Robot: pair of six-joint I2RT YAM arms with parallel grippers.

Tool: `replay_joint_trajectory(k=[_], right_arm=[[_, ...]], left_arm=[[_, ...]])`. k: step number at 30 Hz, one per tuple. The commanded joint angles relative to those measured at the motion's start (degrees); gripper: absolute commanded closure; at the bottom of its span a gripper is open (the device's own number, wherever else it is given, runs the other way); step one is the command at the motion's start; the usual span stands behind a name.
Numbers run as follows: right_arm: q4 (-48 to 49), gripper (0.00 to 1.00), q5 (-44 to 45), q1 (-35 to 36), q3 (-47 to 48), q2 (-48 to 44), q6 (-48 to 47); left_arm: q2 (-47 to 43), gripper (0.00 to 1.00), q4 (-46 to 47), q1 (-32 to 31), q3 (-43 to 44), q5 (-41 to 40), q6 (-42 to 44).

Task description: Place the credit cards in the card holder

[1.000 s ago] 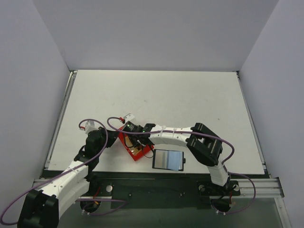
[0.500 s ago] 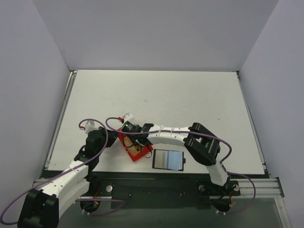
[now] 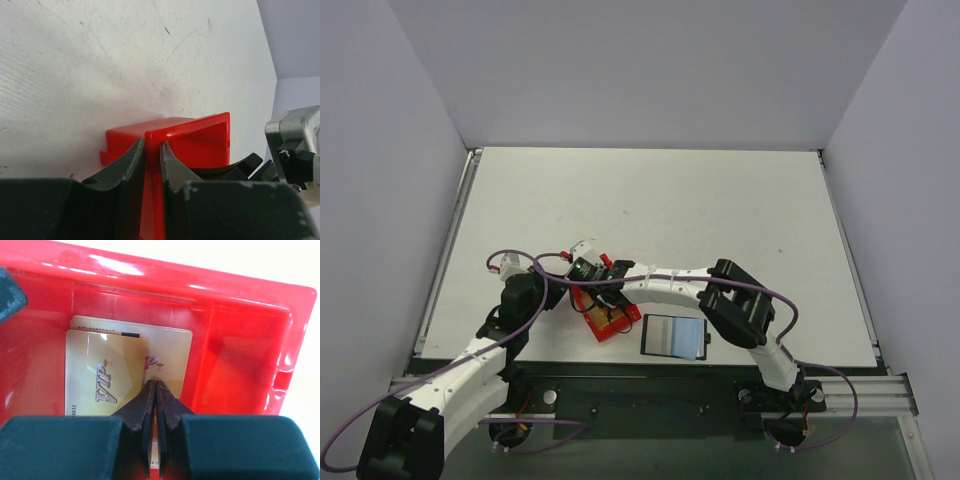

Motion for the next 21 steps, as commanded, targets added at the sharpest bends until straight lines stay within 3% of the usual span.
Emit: replay_joint_trajectory(k=[1, 9, 21], right_arm=[[-2.25, 1.00, -4.57, 0.02, -0.34, -0.78, 0.15], [4.69, 1.00, -14.32, -1.03, -5.36, -5.26, 2.08], [8.39, 1.00, -15.91, -1.64, -9.31, -9.65, 2.26]], left_arm=[[0.90, 1.00, -0.08, -0.20, 0.42, 0.66, 1.26], [1.43, 1.00, 0.18, -0.20, 0.33, 0.84, 1.17], [1.25, 1.00, -0.17, -0.20, 0.06, 0.84, 1.08]])
